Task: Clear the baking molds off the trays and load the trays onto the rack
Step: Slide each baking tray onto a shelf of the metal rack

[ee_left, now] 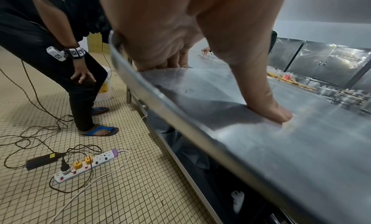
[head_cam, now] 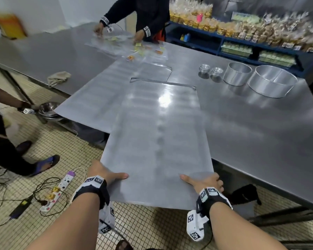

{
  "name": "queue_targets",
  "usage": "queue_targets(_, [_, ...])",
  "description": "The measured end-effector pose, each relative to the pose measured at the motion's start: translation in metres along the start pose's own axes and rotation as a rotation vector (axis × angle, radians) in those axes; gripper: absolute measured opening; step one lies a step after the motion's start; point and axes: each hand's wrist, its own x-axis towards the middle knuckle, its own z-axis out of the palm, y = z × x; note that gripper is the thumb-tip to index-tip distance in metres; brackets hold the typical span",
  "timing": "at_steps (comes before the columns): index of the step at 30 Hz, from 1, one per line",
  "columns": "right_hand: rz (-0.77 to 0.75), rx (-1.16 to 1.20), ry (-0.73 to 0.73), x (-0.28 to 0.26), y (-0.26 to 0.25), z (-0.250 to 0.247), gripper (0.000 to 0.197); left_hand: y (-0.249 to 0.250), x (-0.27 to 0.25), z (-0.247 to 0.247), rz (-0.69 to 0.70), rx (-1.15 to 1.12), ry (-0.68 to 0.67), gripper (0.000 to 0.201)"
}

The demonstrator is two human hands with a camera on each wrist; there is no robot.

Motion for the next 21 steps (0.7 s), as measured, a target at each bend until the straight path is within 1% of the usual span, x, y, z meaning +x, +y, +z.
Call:
queue_targets(2, [-0.004,-0.005,0.001,-0.008,-0.015,0.01,0.147,-0.009,0.01,-0.014,0.002,-0.02,0.009,0.102])
queue_targets(7, [-0.01,0.022,0.006,-0.02,-0.049,0.035,0.142,-0.021,0.038,-0.044,0.022,0.017,0.012,0.095])
queue_targets(10, [0.012,0.03,0.006,-0.024,-0.066,0.045,0.138,-0.022,0.052,-0.06,0.047,0.054,0.025,0.079])
queue_targets(11, [0.014,0.041,0.011,-0.025,-0.071,0.048,0.138,-0.022,0.057,-0.064,0.064,0.077,0.028,0.077])
queue_targets(13, [0.015,0.06,0.017,-0.025,-0.082,0.053,0.137,-0.02,0.068,-0.072,0.081,0.109,0.029,0.077])
queue_targets(17, [0.027,0.067,0.032,-0.024,-0.106,0.06,0.133,-0.016,0.093,-0.083,0.062,0.103,0.002,0.075])
queue_targets(19, [0.043,0.057,0.038,-0.022,-0.119,0.064,0.131,-0.011,0.105,-0.089,0.052,0.113,-0.013,0.078])
queue_targets(21, [0.053,0.061,0.041,-0.017,-0.133,0.069,0.131,-0.008,0.123,-0.092,0.047,0.101,-0.014,0.085])
